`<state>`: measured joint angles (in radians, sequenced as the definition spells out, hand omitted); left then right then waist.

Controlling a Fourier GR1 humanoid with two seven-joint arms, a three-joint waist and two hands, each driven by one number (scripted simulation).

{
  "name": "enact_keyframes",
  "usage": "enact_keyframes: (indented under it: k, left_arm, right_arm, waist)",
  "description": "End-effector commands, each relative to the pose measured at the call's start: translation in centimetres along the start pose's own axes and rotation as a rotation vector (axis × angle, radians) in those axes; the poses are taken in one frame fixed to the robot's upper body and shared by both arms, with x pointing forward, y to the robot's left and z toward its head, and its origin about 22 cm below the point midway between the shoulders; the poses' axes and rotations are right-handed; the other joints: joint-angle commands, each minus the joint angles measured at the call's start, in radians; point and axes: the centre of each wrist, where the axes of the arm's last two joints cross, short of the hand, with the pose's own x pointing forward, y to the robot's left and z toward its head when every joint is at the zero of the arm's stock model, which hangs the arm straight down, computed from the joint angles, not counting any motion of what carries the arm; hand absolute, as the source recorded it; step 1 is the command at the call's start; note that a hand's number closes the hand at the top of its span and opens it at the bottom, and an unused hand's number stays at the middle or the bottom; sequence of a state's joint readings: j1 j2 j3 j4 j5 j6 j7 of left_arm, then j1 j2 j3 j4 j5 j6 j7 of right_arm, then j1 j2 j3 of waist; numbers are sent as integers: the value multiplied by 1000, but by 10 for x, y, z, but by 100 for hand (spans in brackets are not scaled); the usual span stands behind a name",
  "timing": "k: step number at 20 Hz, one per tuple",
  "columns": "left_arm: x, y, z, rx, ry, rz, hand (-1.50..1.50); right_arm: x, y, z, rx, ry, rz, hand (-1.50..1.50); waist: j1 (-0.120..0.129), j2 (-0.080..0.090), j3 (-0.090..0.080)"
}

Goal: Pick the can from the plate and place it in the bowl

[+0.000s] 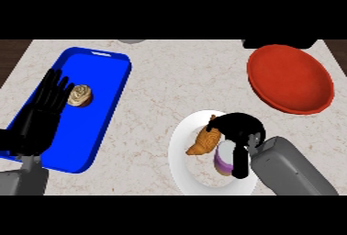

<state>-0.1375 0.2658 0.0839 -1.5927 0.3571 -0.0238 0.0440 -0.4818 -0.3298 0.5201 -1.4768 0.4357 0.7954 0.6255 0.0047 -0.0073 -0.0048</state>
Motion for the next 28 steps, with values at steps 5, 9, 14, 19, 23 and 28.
enact_keyframes:
  k: [5, 9, 14, 19, 23, 28]
  left_arm:
    - [4, -4, -9, 15, -5, 0, 0]
    - [-5, 14, 16, 4, 9, 10, 0]
    - [-4, 10, 13, 8, -1, -2, 0]
    - [4, 10, 11, 21, -13, -2, 0]
    - [-6, 4, 16, 14, 8, 11, 0]
    - [-2, 9, 16, 15, -1, -5, 0]
  right_arm:
    - [2, 9, -17, 19, -48, 108, 150]
    - [5, 29, -2, -75, -60, 101, 150]
    - [-60, 21, 15, -372, -10, -7, 150]
    - [-57, 29, 49, -518, -12, -20, 150]
    - [-49, 12, 73, -691, 52, -87, 150]
    - [-59, -20, 127, -903, 164, -103, 150]
  waist:
    - [-1, 9, 5]
    - [-3, 7, 5]
    - [-8, 8, 6]
    - [-11, 4, 5]
    - [-15, 3, 5]
    - [-17, 2, 4]
